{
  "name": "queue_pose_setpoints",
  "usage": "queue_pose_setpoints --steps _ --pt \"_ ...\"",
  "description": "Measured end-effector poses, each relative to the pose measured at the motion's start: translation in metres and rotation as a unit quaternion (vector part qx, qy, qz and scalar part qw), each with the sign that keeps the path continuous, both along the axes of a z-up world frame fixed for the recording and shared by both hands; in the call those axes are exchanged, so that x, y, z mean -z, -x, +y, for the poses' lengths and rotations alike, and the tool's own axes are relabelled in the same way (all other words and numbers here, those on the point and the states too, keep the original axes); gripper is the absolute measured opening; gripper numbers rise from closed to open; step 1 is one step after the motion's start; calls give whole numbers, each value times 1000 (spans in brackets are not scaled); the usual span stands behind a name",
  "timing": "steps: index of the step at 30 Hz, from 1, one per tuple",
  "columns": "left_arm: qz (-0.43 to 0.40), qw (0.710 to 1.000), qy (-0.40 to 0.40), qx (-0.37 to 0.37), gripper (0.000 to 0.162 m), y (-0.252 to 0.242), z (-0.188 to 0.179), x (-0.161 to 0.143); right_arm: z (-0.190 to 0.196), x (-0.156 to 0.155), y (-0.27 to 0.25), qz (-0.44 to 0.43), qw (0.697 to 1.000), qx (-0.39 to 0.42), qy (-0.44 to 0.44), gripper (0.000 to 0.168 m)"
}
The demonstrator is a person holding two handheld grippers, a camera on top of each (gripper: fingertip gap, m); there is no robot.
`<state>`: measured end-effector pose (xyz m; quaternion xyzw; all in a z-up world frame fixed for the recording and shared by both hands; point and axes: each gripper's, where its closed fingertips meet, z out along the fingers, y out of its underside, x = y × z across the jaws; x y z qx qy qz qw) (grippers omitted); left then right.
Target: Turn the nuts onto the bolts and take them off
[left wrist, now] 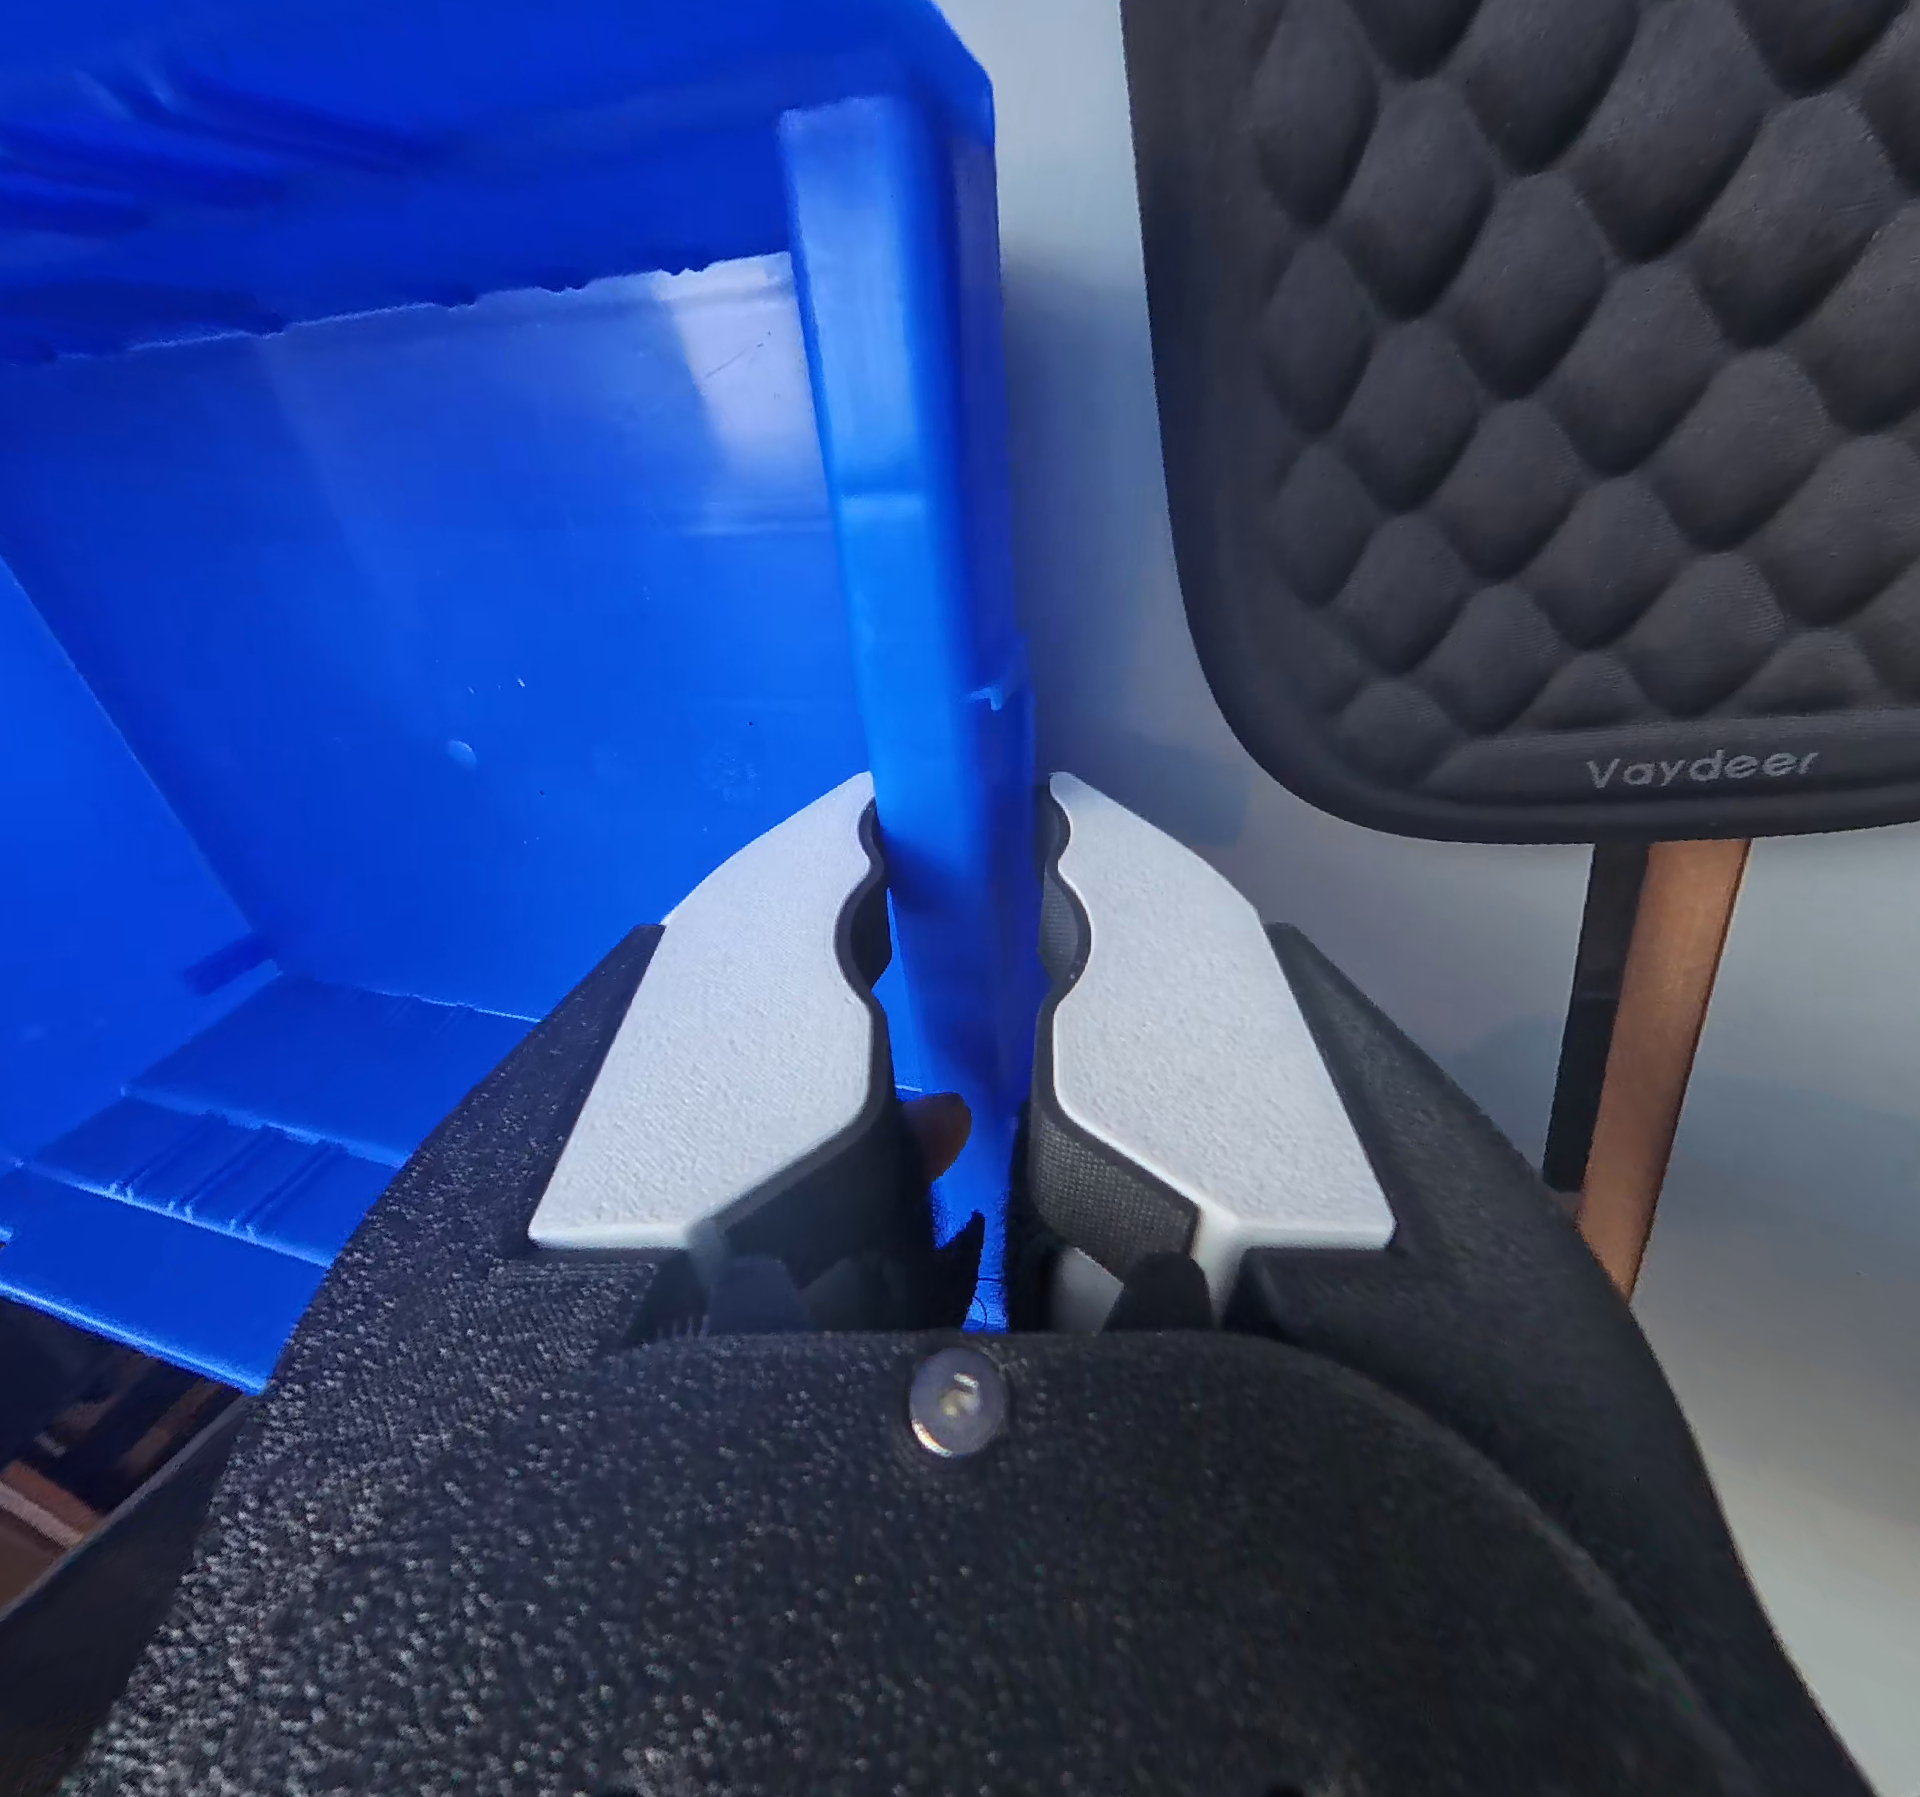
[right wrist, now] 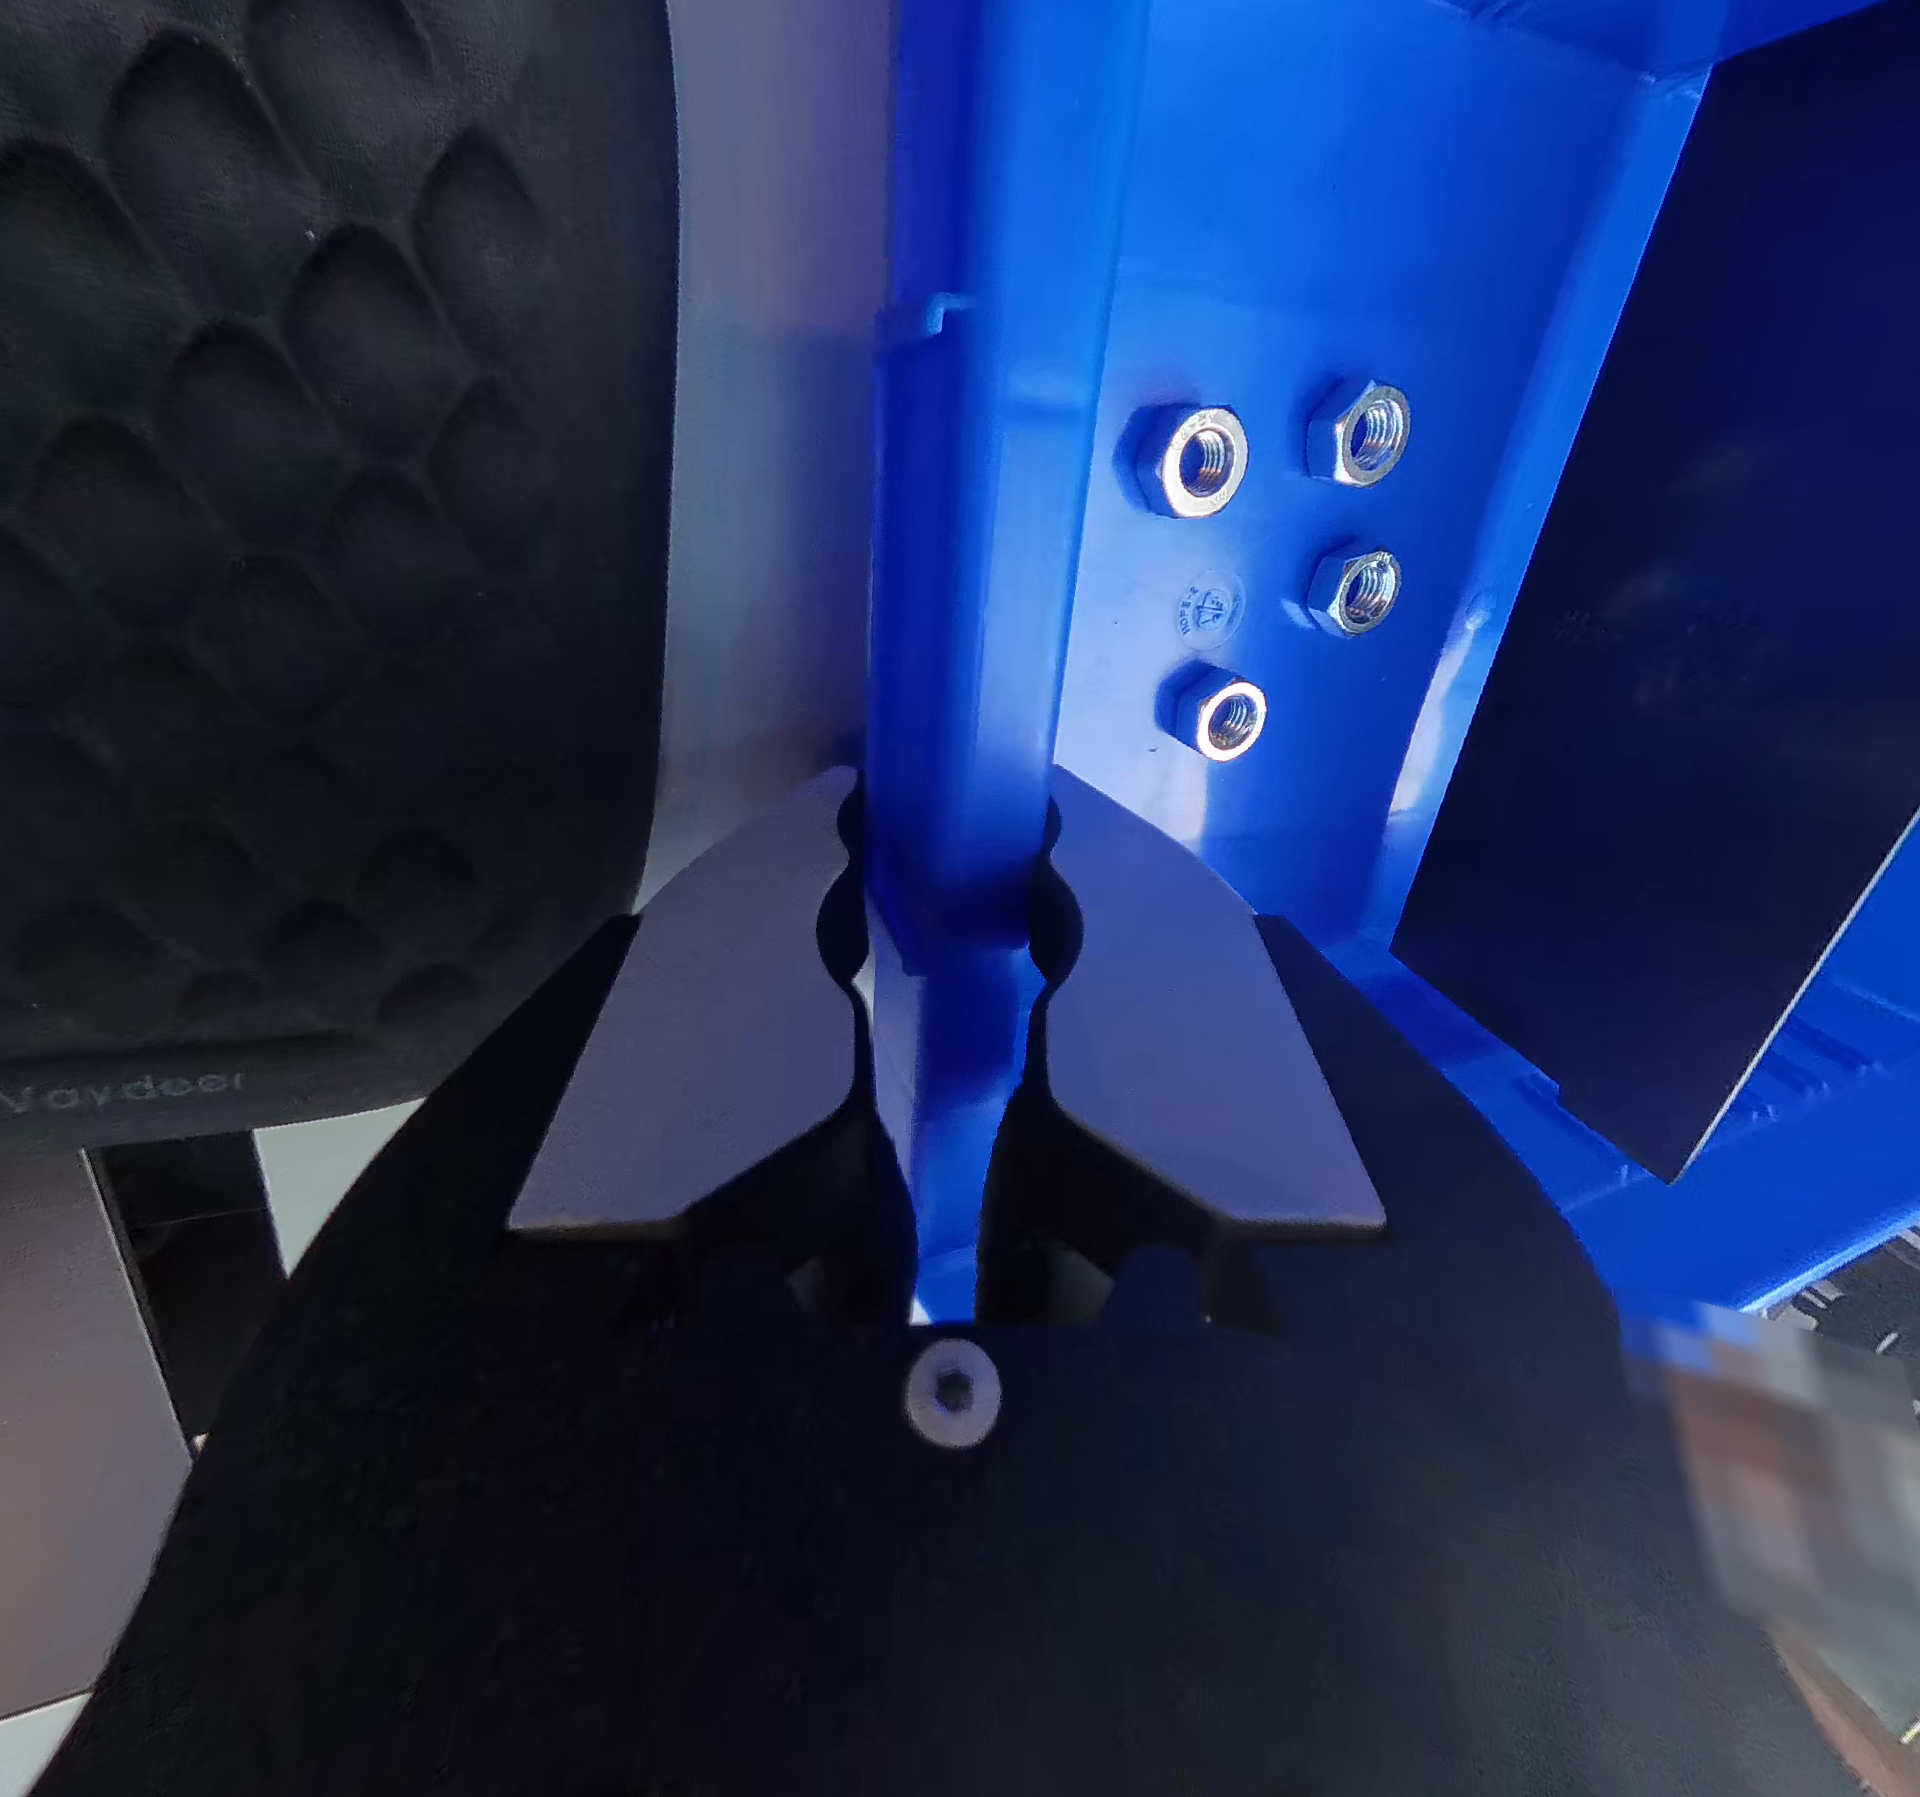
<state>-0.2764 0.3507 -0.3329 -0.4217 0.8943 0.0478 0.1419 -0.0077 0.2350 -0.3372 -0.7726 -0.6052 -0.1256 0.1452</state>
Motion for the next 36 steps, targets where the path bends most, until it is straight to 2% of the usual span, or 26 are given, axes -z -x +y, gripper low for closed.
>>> queue_pose_setpoints --steps 2,3,6,7,9,11,13,15,17,19,22,25,31,32,34,36 --pt "-8 1000 -7 -21 26 0 1 -1 2 -3 2 6 1000 13 -21 32" --pt "-29 999 -16 -39 34 -2 4 -5 4 -7 6 31 999 24 -38 39" --pt "-123 986 23 -110 59 -11 -7 -27 5 -37 26 174 978 85 -80 61" --pt "-180 974 29 -136 61 -18 -11 -42 5 -52 32 226 963 108 -97 68" --pt "-314 929 53 -186 69 -36 -28 -79 1 -87 43 334 920 143 -146 73" --pt "-452 855 107 -232 70 -56 -56 -117 -4 -122 45 427 862 165 -218 83" --pt "-537 795 147 -243 71 -72 -87 -138 -9 -149 35 480 800 196 -304 92" --pt "-583 758 132 -260 76 -87 -104 -143 -17 -162 16 490 747 232 -384 102" --pt "-591 747 132 -276 77 -105 -117 -133 -25 -162 1 480 716 257 -438 116" --pt "-570 749 146 -303 79 -122 -120 -115 -29 -149 -10 460 710 289 -448 125" --pt "-530 750 160 -362 82 -137 -103 -85 -28 -119 -27 432 717 347 -422 126" --pt "-520 727 184 -408 80 -149 -86 -72 -19 -98 -47 422 709 395 -404 121" --pt "-512 731 147 -427 74 -169 -65 -63 7 -61 -74 377 725 460 -347 104" --pt "-504 733 148 -432 78 -170 -65 -60 9 -58 -75 377 724 465 -342 101" --pt "-490 737 145 -442 102 -171 -68 -57 11 -55 -78 379 720 472 -340 95" --pt "-489 748 136 -428 103 -176 -72 -57 11 -54 -81 374 719 476 -342 89"
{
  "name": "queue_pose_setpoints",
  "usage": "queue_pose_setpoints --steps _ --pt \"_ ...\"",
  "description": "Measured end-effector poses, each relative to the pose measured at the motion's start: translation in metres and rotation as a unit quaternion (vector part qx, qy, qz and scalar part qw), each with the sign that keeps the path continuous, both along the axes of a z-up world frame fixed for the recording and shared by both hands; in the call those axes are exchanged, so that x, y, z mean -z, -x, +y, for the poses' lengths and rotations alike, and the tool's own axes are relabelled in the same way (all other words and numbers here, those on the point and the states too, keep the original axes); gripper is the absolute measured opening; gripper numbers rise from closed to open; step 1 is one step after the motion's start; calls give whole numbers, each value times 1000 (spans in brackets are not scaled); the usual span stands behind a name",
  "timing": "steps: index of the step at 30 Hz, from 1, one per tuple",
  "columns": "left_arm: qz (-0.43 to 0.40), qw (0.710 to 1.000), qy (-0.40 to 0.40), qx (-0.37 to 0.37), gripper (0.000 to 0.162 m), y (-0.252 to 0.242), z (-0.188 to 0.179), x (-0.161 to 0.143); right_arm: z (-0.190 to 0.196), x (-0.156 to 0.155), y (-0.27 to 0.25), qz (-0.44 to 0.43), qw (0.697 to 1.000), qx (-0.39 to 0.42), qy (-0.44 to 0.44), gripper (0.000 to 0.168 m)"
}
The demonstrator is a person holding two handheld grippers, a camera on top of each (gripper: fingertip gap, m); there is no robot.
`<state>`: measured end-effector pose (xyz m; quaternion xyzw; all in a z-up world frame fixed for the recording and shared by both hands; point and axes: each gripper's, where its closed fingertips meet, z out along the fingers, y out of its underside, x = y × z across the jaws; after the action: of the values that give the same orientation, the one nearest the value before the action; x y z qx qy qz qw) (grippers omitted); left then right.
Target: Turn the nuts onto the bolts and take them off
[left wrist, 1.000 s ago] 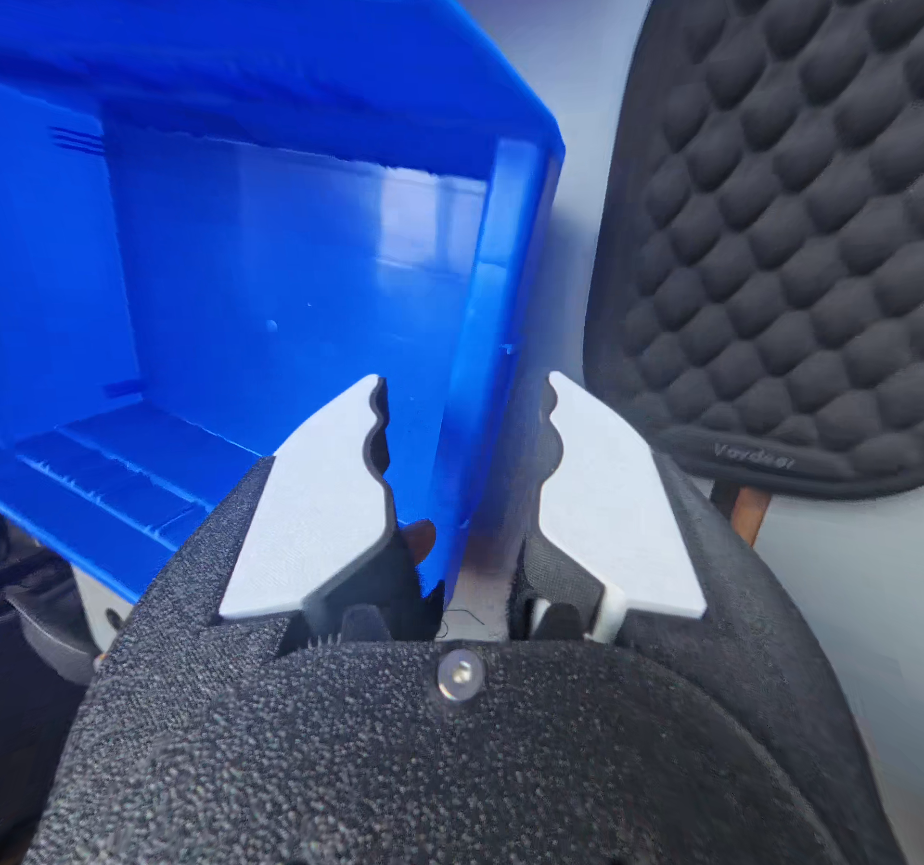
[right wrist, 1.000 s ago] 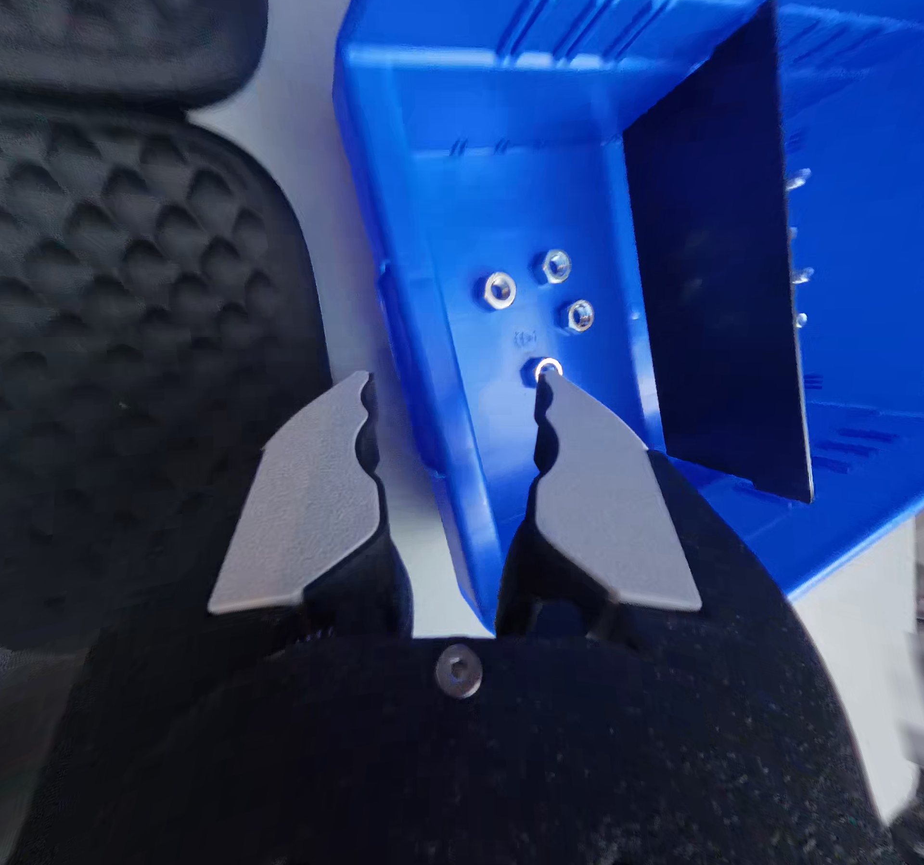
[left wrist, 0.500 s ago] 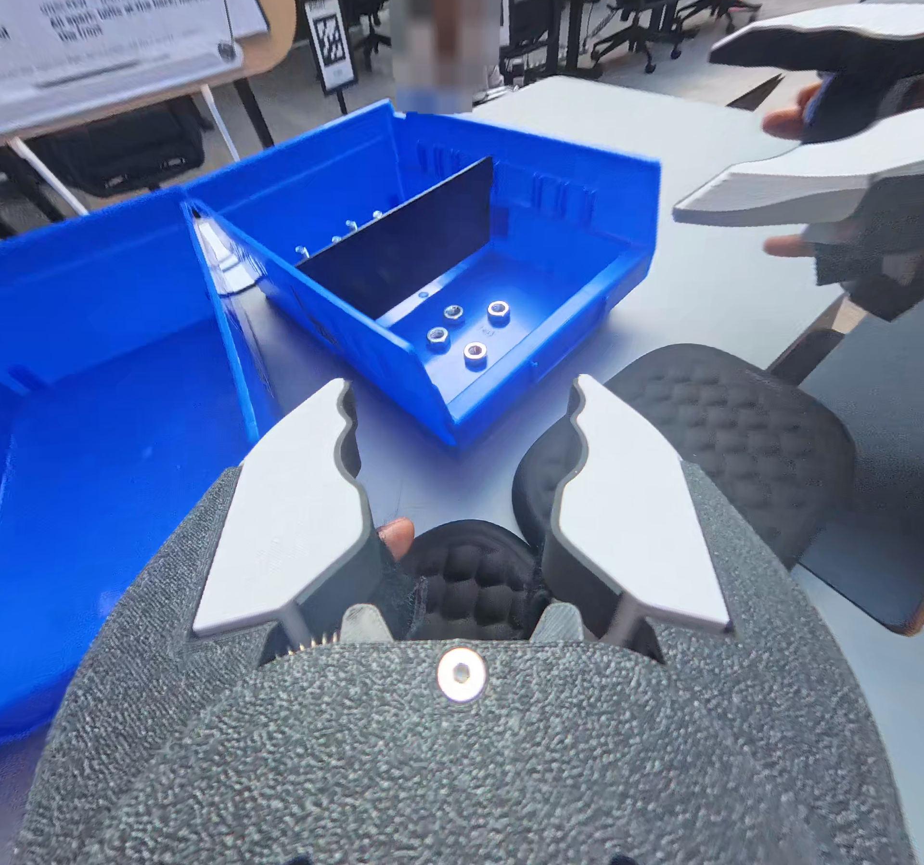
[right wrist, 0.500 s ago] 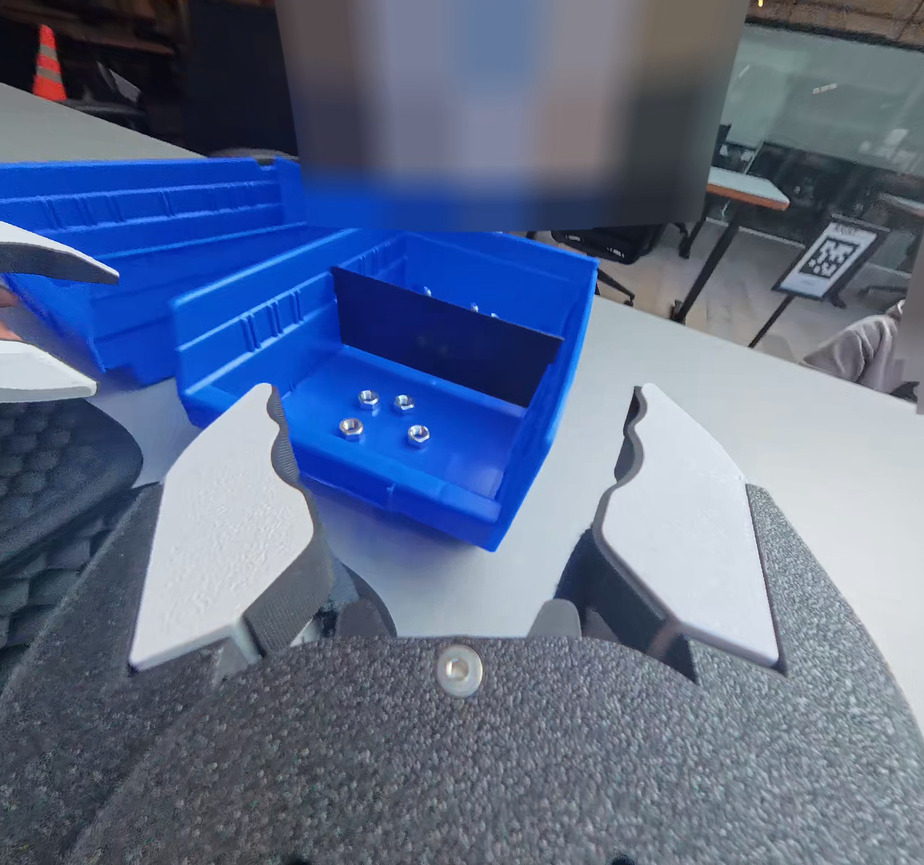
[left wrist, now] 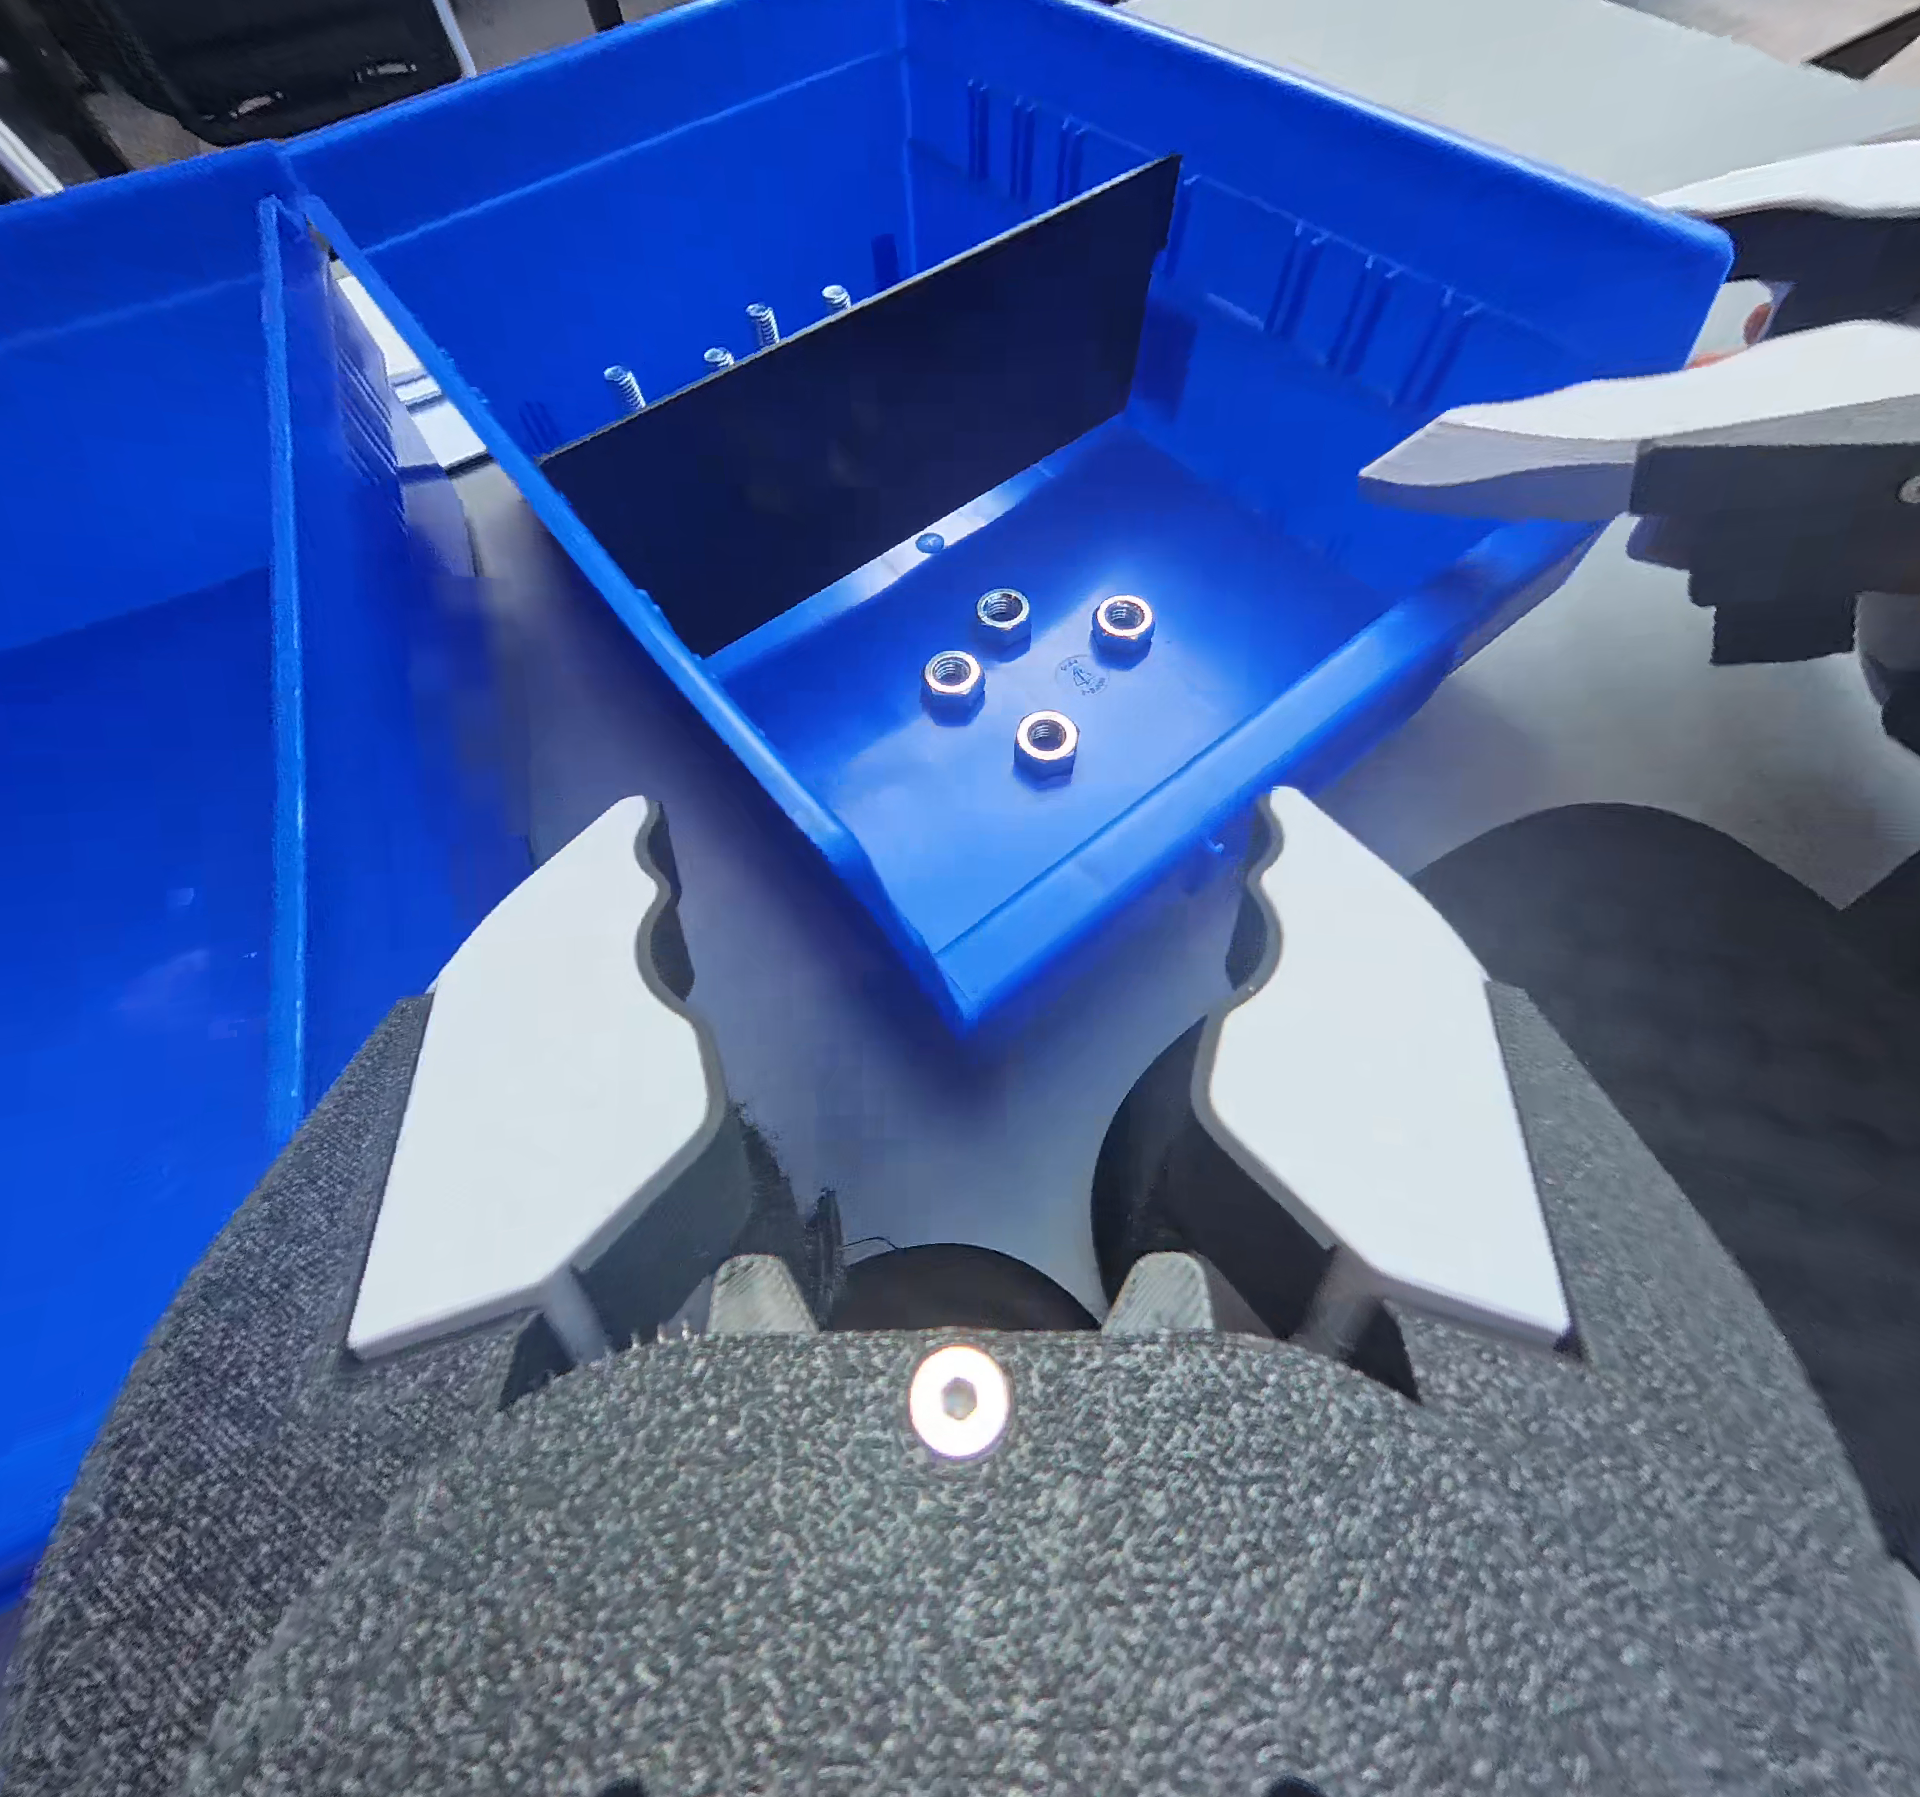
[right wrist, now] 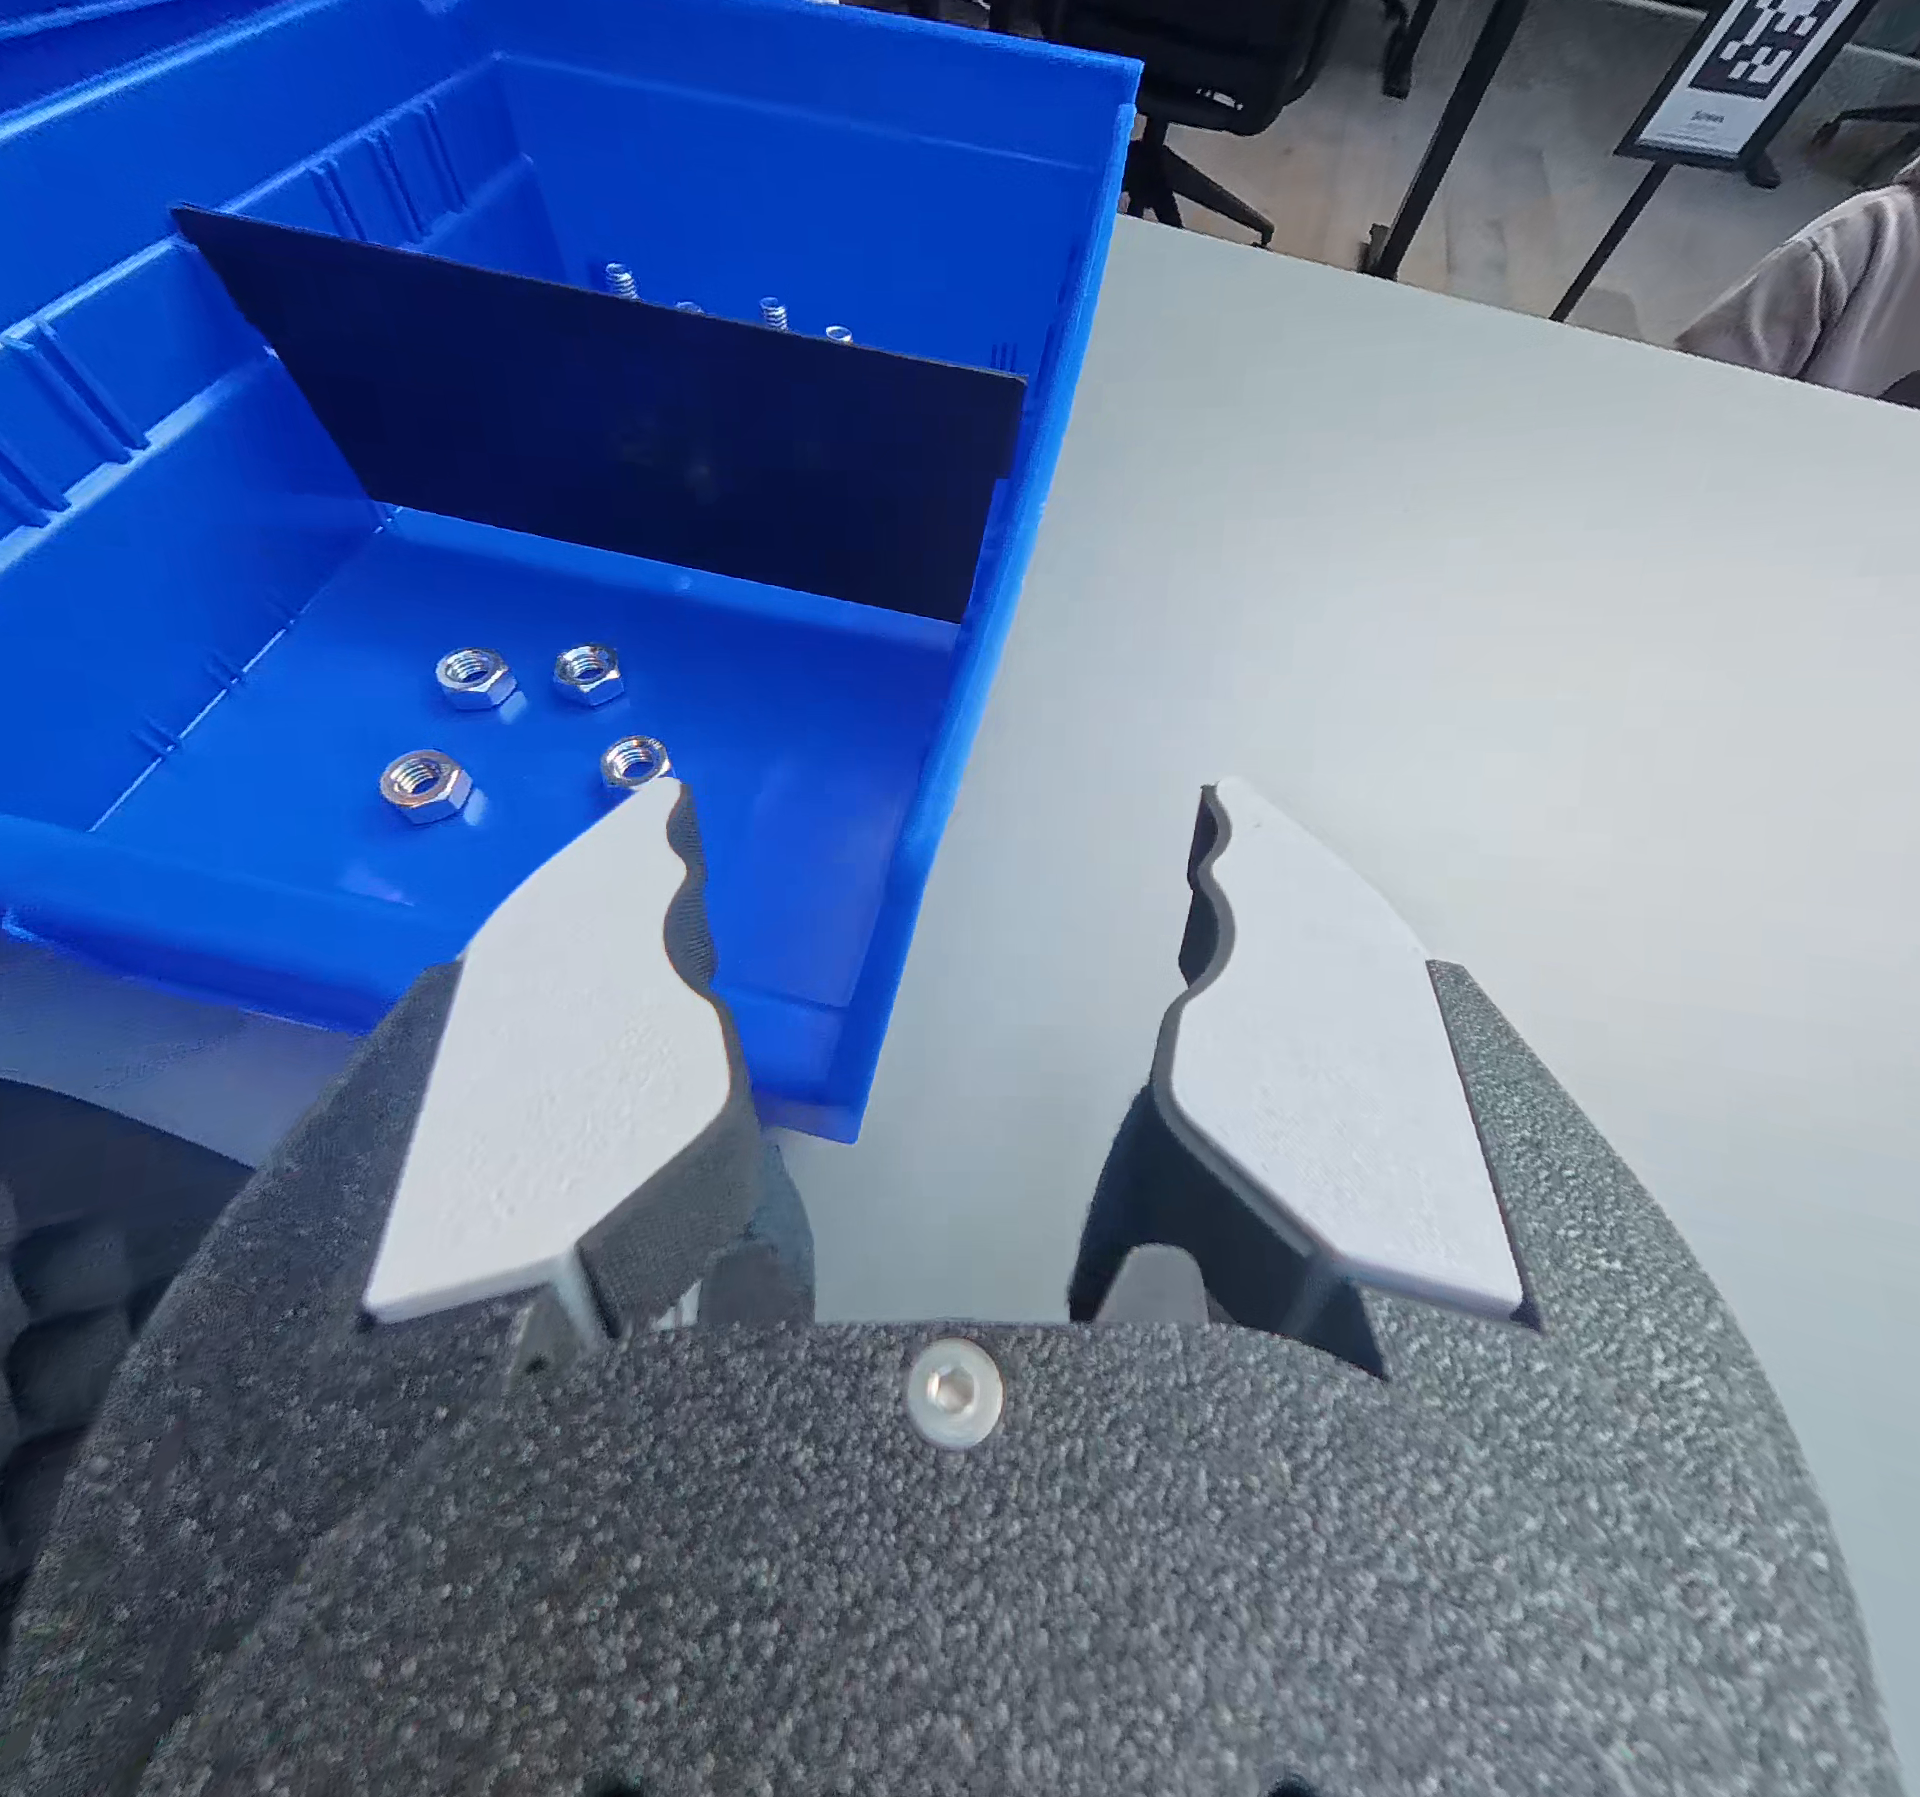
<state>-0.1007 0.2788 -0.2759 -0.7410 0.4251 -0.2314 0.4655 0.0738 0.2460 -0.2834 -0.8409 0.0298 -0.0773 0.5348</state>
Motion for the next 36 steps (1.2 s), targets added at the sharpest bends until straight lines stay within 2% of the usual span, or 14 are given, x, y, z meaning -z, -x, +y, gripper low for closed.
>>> queue_pose_setpoints --steps 5,9,11,12,13,15,18,23,30,36 --pt "34 999 -7 -25 72 -5 11 8 5 -2 2 -1 1000 -6 -2 76" --pt "64 996 -4 -64 57 -1 29 23 12 1 -1 -12 1000 -1 17 66" --pt "61 995 -11 -72 43 -2 34 24 16 3 -1 -14 1000 -1 26 55" --pt "51 995 -11 -79 38 -3 35 22 18 4 1 -16 999 -2 31 44" --pt "50 995 -15 -86 35 -2 36 21 19 6 6 -16 999 -15 37 25" --pt "51 994 -20 -92 33 -1 38 20 21 5 2 -37 998 10 41 18" --pt "46 993 -24 -102 28 0 40 19 20 5 1 -18 999 34 30 9" --pt "42 994 -34 -94 26 -5 33 13 6 -6 -5 -30 997 65 22 5" --pt "27 995 -68 -72 25 -10 24 -37 -15 -55 -5 -36 994 99 1 6" --pt "6 993 -90 -82 24 17 30 -80 -6 -102 24 -50 994 94 -22 5"
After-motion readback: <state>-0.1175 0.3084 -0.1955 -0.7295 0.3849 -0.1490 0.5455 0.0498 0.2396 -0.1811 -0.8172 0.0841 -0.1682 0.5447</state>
